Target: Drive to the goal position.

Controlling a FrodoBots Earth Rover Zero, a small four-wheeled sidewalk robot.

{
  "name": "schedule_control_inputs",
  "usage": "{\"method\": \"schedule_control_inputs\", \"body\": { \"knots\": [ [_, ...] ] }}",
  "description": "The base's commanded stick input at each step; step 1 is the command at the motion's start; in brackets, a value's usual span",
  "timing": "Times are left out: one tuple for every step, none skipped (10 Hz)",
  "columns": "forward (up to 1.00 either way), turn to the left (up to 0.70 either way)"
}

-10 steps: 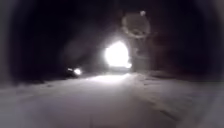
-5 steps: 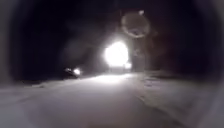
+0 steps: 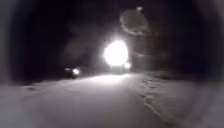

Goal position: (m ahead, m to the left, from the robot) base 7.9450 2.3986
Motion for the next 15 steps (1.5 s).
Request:
{"method": "schedule_control_inputs", "body": {
  "knots": [
    [1.00, 0.00],
    [1.00, 0.00],
    [1.00, 0.00],
    [1.00, 0.00],
    [1.00, 0.00],
    [1.00, 0.00],
    [1.00, 0.00],
    [1.00, 0.00],
    [0.63, 0.00],
    [0.13, 0.00],
    [0.00, 0.00],
    [0.00, 0.00],
    [0.00, 0.00],
    [0.00, 0.00],
    [0.00, 0.00]
  ]
}}
